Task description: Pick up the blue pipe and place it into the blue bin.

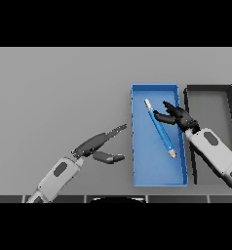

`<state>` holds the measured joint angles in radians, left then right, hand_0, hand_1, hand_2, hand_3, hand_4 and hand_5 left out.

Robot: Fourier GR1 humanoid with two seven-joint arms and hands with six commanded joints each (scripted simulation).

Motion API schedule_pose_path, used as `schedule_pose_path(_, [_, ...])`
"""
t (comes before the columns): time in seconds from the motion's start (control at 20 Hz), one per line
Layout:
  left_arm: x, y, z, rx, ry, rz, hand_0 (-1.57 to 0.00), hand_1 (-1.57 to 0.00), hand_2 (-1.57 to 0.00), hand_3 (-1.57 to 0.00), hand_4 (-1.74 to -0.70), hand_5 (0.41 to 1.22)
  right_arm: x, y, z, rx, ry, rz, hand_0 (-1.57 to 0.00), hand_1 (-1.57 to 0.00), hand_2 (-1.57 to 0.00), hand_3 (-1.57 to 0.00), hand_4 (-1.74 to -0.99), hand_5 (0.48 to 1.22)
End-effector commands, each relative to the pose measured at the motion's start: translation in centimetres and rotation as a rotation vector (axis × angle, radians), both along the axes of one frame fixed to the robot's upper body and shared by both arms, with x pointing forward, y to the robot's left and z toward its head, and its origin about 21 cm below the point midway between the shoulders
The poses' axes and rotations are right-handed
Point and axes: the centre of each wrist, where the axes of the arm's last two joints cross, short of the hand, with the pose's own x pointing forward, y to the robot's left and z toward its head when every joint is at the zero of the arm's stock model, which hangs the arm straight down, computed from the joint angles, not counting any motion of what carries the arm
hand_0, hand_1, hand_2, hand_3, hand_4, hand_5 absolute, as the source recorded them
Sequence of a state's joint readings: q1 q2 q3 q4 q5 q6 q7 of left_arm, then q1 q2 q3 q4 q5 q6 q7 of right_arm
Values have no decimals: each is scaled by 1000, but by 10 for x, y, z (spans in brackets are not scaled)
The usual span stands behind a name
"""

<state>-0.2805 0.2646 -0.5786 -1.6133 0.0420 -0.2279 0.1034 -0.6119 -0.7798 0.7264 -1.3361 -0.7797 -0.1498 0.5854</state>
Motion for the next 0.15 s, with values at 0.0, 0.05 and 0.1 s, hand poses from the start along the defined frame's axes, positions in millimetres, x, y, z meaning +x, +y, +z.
schedule_pose_path(0.0, [-1,2,-2,1,2,3,1,1,1,1,-826,472,0,1,-2,4,11,-12,-20,-15,-14,-8,-1186,766])
schedule_pose_path(0.05, [-1,2,0,-2,-2,3,1,1,1,1,-826,473,3,-1,2,6,2,-12,-20,-15,-14,-8,-1186,767])
schedule_pose_path(0.1, [2,-1,3,-2,-3,5,1,1,1,1,-826,474,0,0,1,2,12,1,-20,-15,-14,-8,-1186,769])
